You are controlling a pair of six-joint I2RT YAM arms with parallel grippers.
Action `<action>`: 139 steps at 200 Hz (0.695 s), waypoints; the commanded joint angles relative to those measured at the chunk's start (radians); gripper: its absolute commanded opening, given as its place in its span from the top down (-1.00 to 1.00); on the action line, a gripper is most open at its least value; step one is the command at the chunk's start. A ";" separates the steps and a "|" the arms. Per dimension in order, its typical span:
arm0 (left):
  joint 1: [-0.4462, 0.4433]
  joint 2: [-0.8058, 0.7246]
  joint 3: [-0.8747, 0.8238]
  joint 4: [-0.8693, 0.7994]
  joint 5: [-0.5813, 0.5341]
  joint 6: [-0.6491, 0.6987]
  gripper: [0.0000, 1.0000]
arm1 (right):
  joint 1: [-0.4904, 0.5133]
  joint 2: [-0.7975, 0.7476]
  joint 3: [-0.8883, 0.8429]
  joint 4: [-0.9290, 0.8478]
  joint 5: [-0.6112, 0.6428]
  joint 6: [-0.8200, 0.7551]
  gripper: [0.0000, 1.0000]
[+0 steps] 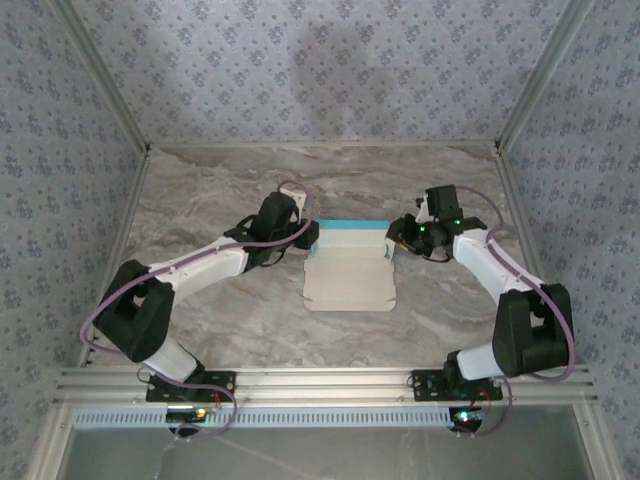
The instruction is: Fold the paper box
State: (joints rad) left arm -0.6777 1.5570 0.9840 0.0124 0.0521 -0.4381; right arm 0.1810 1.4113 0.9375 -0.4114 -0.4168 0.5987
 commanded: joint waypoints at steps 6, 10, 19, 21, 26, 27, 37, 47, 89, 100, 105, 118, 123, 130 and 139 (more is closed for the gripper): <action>-0.003 0.028 0.010 -0.024 0.042 0.012 0.57 | 0.011 -0.033 0.077 -0.081 -0.154 -0.203 0.16; -0.002 0.030 0.014 -0.029 0.042 0.013 0.57 | 0.009 -0.044 0.082 -0.091 -0.161 -0.224 0.14; 0.000 0.032 0.019 -0.035 0.042 0.017 0.58 | 0.000 -0.070 0.092 -0.119 -0.176 -0.258 0.12; 0.001 0.032 0.020 -0.036 0.042 0.018 0.58 | -0.003 -0.077 0.094 -0.124 -0.179 -0.263 0.12; 0.001 0.032 0.022 -0.038 0.041 0.021 0.57 | -0.012 -0.091 0.096 -0.127 -0.182 -0.276 0.12; 0.001 0.033 0.021 -0.039 0.041 0.022 0.57 | -0.014 -0.093 0.095 -0.127 -0.184 -0.278 0.12; 0.001 0.032 0.027 -0.043 0.039 0.026 0.57 | -0.045 -0.124 0.088 -0.117 -0.200 -0.295 0.14; 0.001 0.032 0.034 -0.049 0.036 0.031 0.58 | -0.083 -0.158 0.070 -0.089 -0.204 -0.290 0.15; 0.000 0.045 0.052 -0.056 0.051 0.033 0.58 | -0.162 -0.246 -0.048 0.060 -0.160 -0.252 0.15; 0.000 0.048 0.056 -0.056 0.055 0.033 0.57 | -0.165 -0.244 -0.056 0.058 -0.145 -0.246 0.16; 0.000 0.049 0.057 -0.055 0.055 0.033 0.57 | -0.167 -0.244 -0.063 0.068 -0.143 -0.238 0.17; 0.000 0.048 0.060 -0.055 0.057 0.030 0.57 | -0.168 -0.242 -0.072 0.078 -0.151 -0.225 0.22; 0.000 0.046 0.062 -0.055 0.058 0.030 0.57 | -0.167 -0.240 -0.072 0.071 -0.150 -0.223 0.23; -0.001 0.045 0.065 -0.056 0.060 0.030 0.57 | -0.164 -0.241 -0.072 0.058 -0.141 -0.220 0.23; -0.002 0.042 0.070 -0.061 0.063 0.029 0.57 | -0.169 -0.251 -0.075 0.027 -0.103 -0.210 0.23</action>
State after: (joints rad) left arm -0.6743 1.5974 1.0073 -0.0319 0.0929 -0.4267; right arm 0.0193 1.1694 0.8722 -0.3679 -0.5625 0.3706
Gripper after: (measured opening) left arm 0.213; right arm 0.387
